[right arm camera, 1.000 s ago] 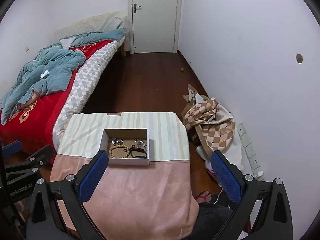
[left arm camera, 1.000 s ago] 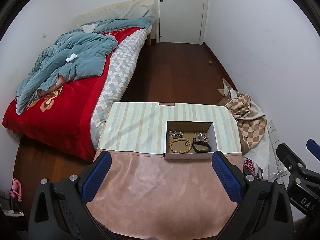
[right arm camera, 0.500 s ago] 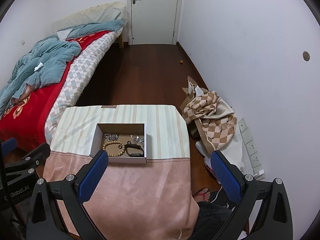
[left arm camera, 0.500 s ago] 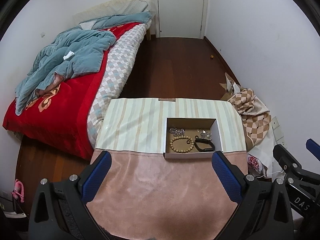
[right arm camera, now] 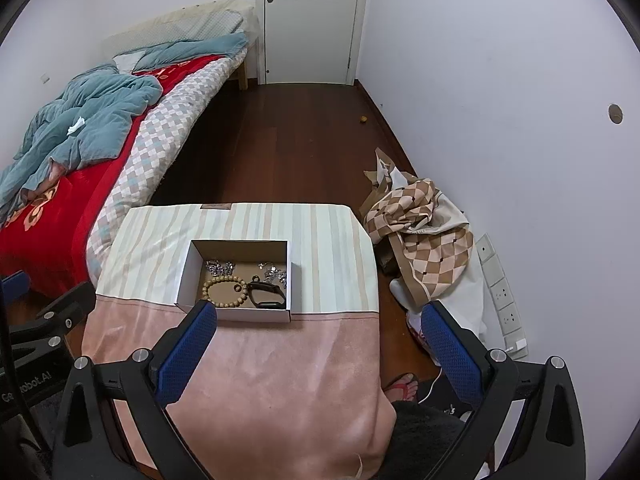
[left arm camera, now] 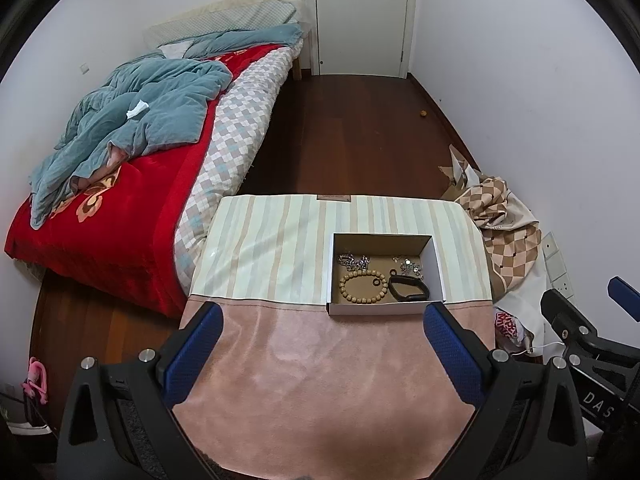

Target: Organize jewelry

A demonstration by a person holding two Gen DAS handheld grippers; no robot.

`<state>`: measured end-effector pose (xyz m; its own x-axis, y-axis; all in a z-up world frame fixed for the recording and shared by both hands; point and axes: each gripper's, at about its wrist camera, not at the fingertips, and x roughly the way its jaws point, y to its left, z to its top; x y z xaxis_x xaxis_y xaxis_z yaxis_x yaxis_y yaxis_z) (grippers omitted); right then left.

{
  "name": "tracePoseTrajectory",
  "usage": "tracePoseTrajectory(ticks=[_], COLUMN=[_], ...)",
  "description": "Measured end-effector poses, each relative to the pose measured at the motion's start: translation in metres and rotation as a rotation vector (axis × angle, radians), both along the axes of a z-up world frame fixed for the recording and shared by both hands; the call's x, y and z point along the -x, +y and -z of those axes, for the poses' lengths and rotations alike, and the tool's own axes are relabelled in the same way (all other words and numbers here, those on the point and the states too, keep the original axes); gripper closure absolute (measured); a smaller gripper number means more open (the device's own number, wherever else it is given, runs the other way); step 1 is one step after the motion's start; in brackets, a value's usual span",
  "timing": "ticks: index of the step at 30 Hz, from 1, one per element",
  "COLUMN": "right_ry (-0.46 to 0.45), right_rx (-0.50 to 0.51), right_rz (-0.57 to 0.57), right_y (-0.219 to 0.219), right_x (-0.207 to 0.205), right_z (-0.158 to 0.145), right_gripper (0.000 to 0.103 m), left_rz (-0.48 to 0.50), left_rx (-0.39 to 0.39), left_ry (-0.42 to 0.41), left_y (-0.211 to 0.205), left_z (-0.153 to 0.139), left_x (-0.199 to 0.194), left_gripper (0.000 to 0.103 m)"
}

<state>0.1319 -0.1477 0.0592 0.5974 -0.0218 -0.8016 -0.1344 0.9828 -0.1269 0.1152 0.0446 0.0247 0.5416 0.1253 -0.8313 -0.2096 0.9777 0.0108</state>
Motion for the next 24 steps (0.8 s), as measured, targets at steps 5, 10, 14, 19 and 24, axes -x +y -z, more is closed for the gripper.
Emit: tracePoseTrajectory(ticks=[5,10,14,19,24], right_ry=[0.001,0.006,0.005,0.000,0.004], right_rx=[0.000,0.001,-0.001,-0.002,-0.004], right_rz=[-0.002,-0.007,-0.008,-0.004,-0.005], right_y=[0.0003,0.0014,0.0006,-0.0009,-0.0013], right_x=[0.0014,0.0038,0.0044,0.0051,0.0051], right_z=[-0.0004,0.0010,0.0003,-0.0013,-0.0017], right_gripper=[0.000,0.000,0.000,0.000,0.000], left_rz=[0.000,-0.002,-0.002,-0.003,-0.007], left_rx=[0.000,0.001,0.003,0.005,0.003], left_ry=[0.006,0.006,0.005,0.006,0.005], left_y=[0.0011,0.0022,0.0021,0.0024,0.0025], left_z=[0.0002,0.0002,0.0004,0.0010,0.0009], left_x=[0.0012,0.0022,0.0028,0.0029,0.0047], left_gripper=[0.001,0.001,0.001,0.001,0.001])
